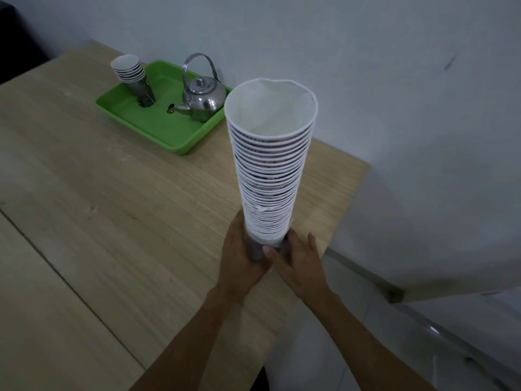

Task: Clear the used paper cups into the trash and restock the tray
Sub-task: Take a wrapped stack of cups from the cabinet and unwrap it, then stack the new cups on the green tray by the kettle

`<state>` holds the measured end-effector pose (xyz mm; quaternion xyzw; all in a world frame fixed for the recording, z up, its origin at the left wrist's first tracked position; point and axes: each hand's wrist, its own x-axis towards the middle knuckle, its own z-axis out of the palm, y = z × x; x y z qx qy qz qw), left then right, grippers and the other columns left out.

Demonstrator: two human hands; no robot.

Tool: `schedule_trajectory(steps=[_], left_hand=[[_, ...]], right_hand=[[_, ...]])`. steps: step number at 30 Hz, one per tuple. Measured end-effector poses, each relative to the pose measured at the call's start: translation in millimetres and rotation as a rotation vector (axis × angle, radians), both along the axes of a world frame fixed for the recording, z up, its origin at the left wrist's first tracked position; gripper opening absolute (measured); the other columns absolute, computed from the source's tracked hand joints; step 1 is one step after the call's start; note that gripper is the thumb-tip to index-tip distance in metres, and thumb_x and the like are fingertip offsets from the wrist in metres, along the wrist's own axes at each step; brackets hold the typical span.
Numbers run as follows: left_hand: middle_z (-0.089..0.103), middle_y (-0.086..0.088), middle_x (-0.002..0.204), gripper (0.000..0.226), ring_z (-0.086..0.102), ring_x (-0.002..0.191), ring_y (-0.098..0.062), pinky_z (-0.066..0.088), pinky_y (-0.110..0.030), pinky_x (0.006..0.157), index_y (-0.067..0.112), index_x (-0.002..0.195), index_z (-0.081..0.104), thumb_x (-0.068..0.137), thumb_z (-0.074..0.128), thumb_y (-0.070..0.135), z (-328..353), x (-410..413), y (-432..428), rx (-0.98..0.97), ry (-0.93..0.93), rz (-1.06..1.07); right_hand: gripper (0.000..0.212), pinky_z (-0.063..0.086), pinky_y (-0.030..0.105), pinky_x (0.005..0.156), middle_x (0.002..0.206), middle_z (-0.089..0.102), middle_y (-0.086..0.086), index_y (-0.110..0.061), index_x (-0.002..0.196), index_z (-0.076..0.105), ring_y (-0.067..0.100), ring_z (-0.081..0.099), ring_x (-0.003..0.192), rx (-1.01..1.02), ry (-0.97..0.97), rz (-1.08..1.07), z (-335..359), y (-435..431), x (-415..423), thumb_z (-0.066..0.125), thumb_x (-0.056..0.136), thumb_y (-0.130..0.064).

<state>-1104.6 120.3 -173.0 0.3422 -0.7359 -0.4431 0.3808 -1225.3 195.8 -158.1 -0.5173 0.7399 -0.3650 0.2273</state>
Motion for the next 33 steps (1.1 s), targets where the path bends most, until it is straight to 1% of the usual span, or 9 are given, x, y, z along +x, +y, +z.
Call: schedule_trajectory(steps=[2,5,8,10,13,22,25,28,33], left_hand=[[0.054,-0.006,0.136,0.077,0.054,0.125,-0.020,0.046,-0.038,0.100,0.006,0.138,0.039,0.072,0.079,0.002,-1.1,0.0,1.4,0.089,0.022,-0.029],[0.063,-0.003,0.124,0.060,0.061,0.115,-0.016,0.051,-0.043,0.093,0.009,0.129,0.051,0.075,0.074,0.000,-1.6,3.7,1.4,0.062,-0.007,0.004],[0.070,-0.003,0.106,0.036,0.067,0.100,-0.018,0.054,-0.044,0.078,0.010,0.113,0.064,0.079,0.068,0.021,-3.4,16.6,-4.2,-0.007,-0.074,0.041],[0.069,-0.007,0.100,0.038,0.066,0.094,-0.024,0.051,-0.044,0.075,0.008,0.108,0.065,0.082,0.061,0.036,-11.4,29.7,-12.0,-0.103,-0.256,0.124],[0.066,-0.014,0.110,0.055,0.059,0.106,-0.034,0.045,-0.047,0.088,0.002,0.111,0.064,0.081,0.054,0.047,-21.8,44.3,-18.9,-0.238,-0.498,0.227],[0.054,-0.014,0.137,0.069,0.044,0.131,-0.033,0.030,-0.050,0.109,0.005,0.135,0.051,0.084,0.038,0.050,-16.0,52.7,-21.9,-0.298,-0.769,0.222],[0.048,-0.017,0.141,0.074,0.041,0.133,-0.036,0.029,-0.051,0.109,0.003,0.138,0.046,0.083,0.035,0.051,-12.7,55.6,-20.0,-0.318,-0.788,0.163],[0.034,-0.015,0.151,0.100,0.027,0.142,-0.035,0.020,-0.051,0.115,0.004,0.146,0.032,0.070,0.037,0.069,-4.0,58.0,-22.7,-0.167,-0.760,0.113],[0.033,-0.002,0.153,0.114,0.034,0.140,-0.018,0.036,-0.050,0.110,0.014,0.151,0.020,0.062,0.072,0.065,29.8,67.6,-17.7,0.133,-0.257,0.136]], right_hand=[[0.094,-0.012,0.035,0.116,0.130,0.057,-0.002,-0.011,0.132,0.043,0.013,0.049,0.125,0.039,0.119,0.004,-7.8,-3.4,1.5,0.017,0.077,-0.082],[0.105,-0.019,0.038,0.114,0.145,0.044,0.004,-0.008,0.141,0.036,0.016,0.034,0.139,0.075,0.246,0.024,-17.6,-10.2,8.3,0.001,0.076,-0.082],[0.108,-0.017,0.040,0.115,0.143,0.047,0.008,-0.005,0.140,0.037,0.017,0.040,0.136,0.099,0.286,0.061,-22.1,-20.6,17.5,-0.003,0.075,-0.082],[0.106,-0.014,0.042,0.116,0.138,0.052,0.009,-0.003,0.137,0.040,0.019,0.044,0.133,0.105,0.286,0.092,-23.7,-28.4,23.5,-0.001,0.076,-0.081],[0.101,-0.010,0.045,0.117,0.137,0.052,0.011,-0.002,0.135,0.042,0.022,0.046,0.131,0.093,0.284,0.105,-25.5,-38.3,33.4,0.003,0.080,-0.078],[0.099,-0.011,0.046,0.117,0.152,0.034,0.008,-0.005,0.147,0.023,0.018,0.020,0.145,0.137,0.429,0.180,-29.9,-44.0,41.3,-0.004,0.080,-0.072],[0.099,-0.007,0.039,0.117,0.153,0.031,0.009,-0.005,0.146,0.023,0.019,0.022,0.144,0.178,0.218,0.227,-20.8,-46.5,35.9,0.020,0.078,-0.077],[0.080,0.008,0.042,0.119,0.142,0.045,0.006,-0.007,0.139,0.033,0.022,0.040,0.134,0.167,-0.023,0.247,-6.3,-48.8,26.1,0.059,0.080,-0.055],[0.083,0.030,0.045,0.112,0.144,0.046,0.002,-0.015,0.147,0.022,0.018,0.045,0.131,0.181,-0.196,0.219,32.6,-38.1,15.2,0.070,0.081,-0.030]])
